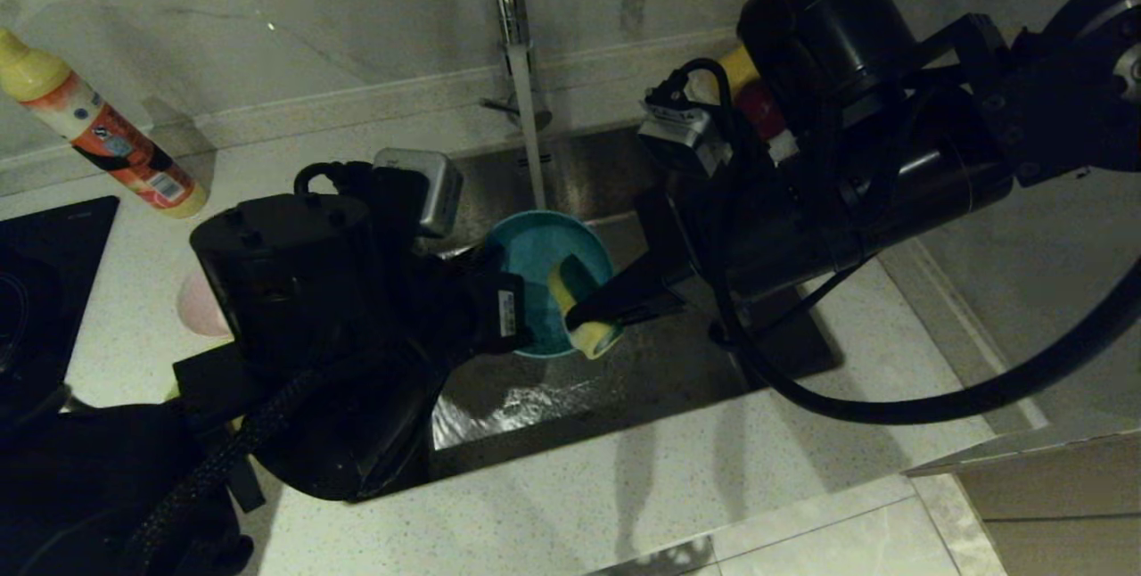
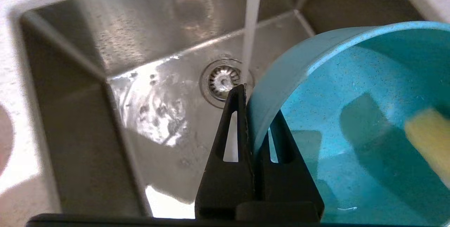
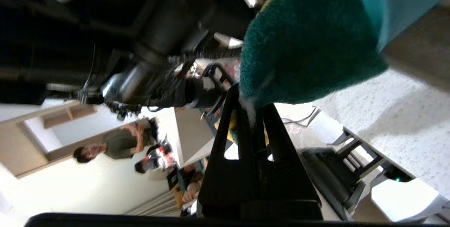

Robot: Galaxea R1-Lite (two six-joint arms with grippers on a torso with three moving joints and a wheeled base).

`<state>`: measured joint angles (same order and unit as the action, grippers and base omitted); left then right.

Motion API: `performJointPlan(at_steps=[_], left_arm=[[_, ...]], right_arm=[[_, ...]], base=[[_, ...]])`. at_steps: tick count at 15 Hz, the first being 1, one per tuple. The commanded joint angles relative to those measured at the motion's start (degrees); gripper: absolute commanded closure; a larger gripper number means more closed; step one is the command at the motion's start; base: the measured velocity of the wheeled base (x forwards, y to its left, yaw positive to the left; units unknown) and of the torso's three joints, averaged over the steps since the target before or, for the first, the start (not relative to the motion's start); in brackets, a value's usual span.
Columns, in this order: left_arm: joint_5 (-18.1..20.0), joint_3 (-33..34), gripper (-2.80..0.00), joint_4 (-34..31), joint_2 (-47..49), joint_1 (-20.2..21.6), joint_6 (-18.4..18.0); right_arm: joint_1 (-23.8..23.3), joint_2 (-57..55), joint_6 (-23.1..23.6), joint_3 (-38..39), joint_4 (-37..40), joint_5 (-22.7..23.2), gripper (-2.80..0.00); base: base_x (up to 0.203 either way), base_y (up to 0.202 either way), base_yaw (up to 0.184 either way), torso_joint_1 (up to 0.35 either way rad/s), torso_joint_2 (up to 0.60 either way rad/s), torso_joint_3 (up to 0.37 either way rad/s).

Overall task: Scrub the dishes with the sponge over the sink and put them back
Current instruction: Wipe the bowl

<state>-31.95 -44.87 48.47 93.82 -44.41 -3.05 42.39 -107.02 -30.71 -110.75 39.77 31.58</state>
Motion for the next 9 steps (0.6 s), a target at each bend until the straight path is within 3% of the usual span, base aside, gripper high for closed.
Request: performJointPlan(at_steps=[1,5,9], left_arm=[[-0.48,0.49,0.00,0.61,0.66,-1.00,-0.21],[-0.97,2.71,0.00,6.63,2.55,-1.80,-2.12],[-4.41,1.55,0.00,9.10,4.18,-1.57,-2.57]], right_arm=[[-0.03,-0.03,-0.14,0.01,-0.93,-1.09,0.00],[-0.96,1.56,-0.18,0.01,-0.92,-1.79,0.00],[-0.99,4.09,-1.80,0.01,0.35,-1.62,0.00]], base=[[0.000,0.000,0.000,0.000,0.00,0.000],[0.000,0.000,0.000,0.000,0.00,0.000],[0.000,0.000,0.000,0.000,0.00,0.000]])
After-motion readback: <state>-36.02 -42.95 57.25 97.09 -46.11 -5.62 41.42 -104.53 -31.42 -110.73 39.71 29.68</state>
